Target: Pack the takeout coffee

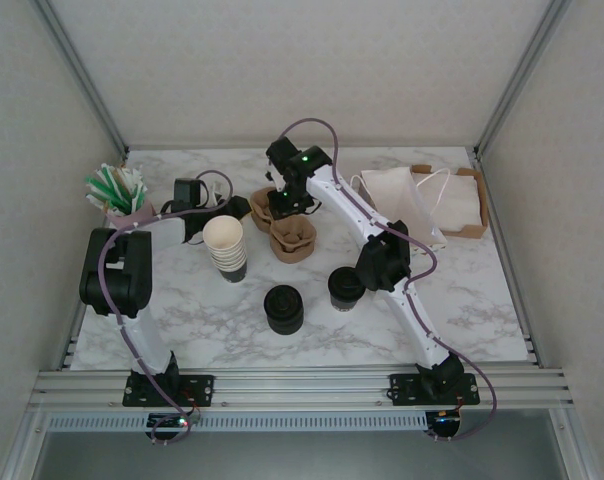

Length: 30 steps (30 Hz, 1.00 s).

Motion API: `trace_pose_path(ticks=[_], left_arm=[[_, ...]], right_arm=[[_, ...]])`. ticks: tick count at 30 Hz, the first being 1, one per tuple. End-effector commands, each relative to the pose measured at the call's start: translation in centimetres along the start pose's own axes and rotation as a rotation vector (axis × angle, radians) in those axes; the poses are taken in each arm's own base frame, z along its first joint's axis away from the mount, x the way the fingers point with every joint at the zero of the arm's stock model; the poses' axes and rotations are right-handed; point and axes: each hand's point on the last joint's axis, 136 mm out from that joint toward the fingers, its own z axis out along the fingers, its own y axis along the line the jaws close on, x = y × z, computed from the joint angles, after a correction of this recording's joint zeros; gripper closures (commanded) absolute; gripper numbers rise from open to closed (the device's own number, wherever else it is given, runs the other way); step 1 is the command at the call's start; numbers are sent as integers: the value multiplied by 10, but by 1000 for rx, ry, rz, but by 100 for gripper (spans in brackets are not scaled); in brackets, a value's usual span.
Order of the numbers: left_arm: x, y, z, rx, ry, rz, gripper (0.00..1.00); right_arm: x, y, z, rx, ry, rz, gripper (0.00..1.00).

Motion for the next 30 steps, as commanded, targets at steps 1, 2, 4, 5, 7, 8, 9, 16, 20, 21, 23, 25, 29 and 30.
trace_pose_path(ticks=[1, 2, 4, 5, 7, 8, 9, 16, 20, 21, 23, 25, 29, 30], left_arm=[[-2, -10, -5, 3, -18, 27, 35], [-4, -12, -7, 4, -24, 32, 34], [-7, -17, -10, 3, -38, 39, 33], [-10, -20, -12, 3, -45, 43, 32], [-13, -24, -14, 1, -56, 50, 30], [-16, -26, -17, 0, -63, 52, 29], [-18, -30, -18, 2, -70, 57, 28], [-35, -51, -32, 6, -125, 80, 20], [-48, -66, -46, 6, -168, 99, 14], [-50, -70, -49, 6, -176, 105, 13], [-52, -76, -54, 7, -190, 112, 10], [-55, -82, -61, 7, -206, 118, 7], [-58, -91, -75, 3, -239, 125, 3], [-58, -95, -79, 4, -248, 129, 1]], right_arm=[[-11, 1, -41, 10, -82, 8, 73], [-12, 1, -44, 11, -87, 9, 72], [-13, 1, -49, 14, -99, 8, 72], [-13, 1, -51, 17, -103, 9, 72], [-13, 1, -54, 18, -108, 9, 72], [-13, 1, -56, 20, -110, 9, 72], [-12, 1, -57, 22, -110, 9, 72], [-16, 5, -78, 10, -153, 9, 72], [-18, 10, -94, -13, -186, 10, 72], [-19, 11, -99, -20, -195, 11, 72], [-19, 14, -106, -33, -208, 11, 72], [-19, 17, -113, -47, -219, 9, 73], [-19, 23, -127, -75, -245, 10, 72], [-19, 24, -130, -82, -251, 9, 72]])
